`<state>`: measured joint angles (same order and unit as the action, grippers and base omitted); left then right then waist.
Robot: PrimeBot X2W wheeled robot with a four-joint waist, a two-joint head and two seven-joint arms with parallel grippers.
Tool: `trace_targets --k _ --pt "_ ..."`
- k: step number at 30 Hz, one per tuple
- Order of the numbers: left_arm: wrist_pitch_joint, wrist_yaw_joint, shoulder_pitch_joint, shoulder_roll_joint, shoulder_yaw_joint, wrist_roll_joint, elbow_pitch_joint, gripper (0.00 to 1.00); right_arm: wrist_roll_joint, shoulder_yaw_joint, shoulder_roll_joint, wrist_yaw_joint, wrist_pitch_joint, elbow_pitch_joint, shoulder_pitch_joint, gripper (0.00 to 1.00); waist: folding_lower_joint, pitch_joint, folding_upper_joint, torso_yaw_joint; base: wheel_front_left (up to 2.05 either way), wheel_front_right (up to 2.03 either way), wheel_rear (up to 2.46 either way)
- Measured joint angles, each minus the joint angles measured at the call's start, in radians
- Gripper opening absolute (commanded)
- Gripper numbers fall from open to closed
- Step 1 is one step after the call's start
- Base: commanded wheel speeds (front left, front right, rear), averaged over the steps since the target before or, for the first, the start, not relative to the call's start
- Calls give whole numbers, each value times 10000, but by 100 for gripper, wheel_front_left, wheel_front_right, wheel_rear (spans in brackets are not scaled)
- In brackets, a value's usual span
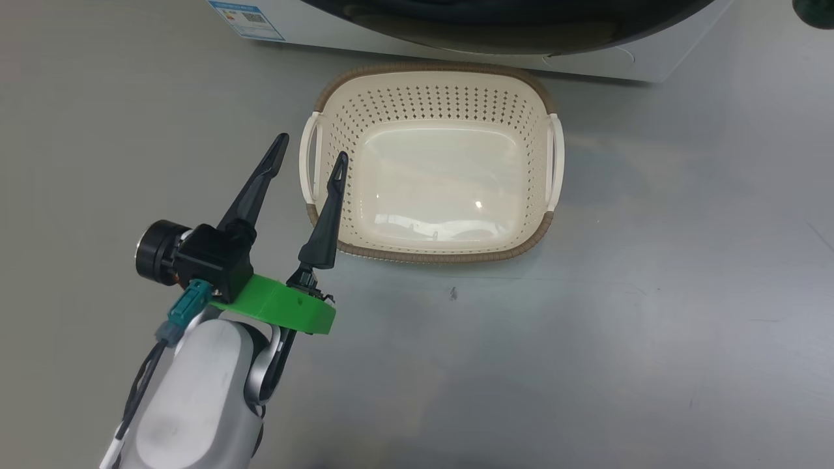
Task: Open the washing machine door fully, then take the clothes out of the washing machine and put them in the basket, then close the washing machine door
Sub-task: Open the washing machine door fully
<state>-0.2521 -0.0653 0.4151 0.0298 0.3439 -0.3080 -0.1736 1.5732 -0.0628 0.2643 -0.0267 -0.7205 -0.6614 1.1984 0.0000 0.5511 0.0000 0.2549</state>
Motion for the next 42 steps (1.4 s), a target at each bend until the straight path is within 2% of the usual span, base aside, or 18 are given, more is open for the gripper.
trace_targets --k 21,42 --pt "0 86 -53 -4 -178 21 -274 100 491 -451 -531 -679 -1421 -115 -1290 0 0 -625 0 -487 0 0 0" --pt "0 84 -801 -2 -247 280 -698 100 999 -853 -1440 -878 -2220 155 -3318 0 0 -1803 0 -645 0 0 0"
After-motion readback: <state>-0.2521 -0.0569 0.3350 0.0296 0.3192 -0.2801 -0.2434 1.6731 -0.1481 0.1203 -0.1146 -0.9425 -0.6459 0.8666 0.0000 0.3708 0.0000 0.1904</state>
